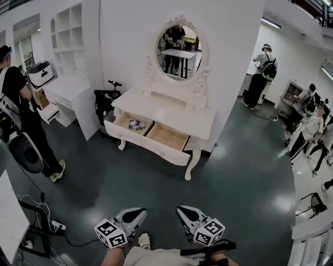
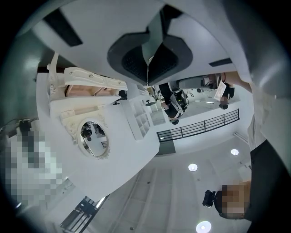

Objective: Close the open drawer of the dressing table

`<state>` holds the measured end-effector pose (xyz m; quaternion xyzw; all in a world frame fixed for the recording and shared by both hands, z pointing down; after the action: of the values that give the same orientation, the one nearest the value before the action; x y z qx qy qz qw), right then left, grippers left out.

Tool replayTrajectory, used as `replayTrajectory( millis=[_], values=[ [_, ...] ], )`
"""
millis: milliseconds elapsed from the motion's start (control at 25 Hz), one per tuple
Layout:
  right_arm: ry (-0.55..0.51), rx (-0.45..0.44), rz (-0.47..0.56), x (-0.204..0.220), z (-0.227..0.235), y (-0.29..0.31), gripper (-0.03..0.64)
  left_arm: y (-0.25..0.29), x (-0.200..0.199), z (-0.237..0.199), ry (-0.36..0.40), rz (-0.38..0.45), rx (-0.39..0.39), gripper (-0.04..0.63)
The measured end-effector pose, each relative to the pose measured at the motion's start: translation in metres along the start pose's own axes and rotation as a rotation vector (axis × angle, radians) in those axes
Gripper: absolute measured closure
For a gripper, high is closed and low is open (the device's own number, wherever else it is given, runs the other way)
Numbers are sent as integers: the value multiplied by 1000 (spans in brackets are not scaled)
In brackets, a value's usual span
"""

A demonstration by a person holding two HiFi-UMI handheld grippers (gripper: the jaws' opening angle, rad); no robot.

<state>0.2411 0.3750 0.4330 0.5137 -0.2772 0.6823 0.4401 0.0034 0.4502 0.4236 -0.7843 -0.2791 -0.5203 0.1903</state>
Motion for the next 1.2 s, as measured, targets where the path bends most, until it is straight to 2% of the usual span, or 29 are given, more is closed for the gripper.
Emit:
replayTrajectory(
  millis=[360,640,840,1200],
  values=[
    [16,45,14,-16,10,87,600,0,-40,-82,-11,-34,38,586],
    [1,108,7,-21,25,130,600,3,-56,-131,-10,-34,83,586],
    [14,149,3,-24,38,154,600,12,-61,-162,-37,-54,84,586],
    [32,173,-14,-23,101,218,600,57,-73,-242,-53,-71,88,586]
  ],
)
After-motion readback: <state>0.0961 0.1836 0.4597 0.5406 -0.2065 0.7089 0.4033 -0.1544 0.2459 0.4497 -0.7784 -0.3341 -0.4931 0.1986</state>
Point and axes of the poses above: the fingertips, and each gripper's own axes: y forward along the fingers, z to its right, x out of its underside, the point moved 8 cm from there along -y, backward along the fingers, and after that the axes turned 2 degrees about x, right-handed, at the moved point
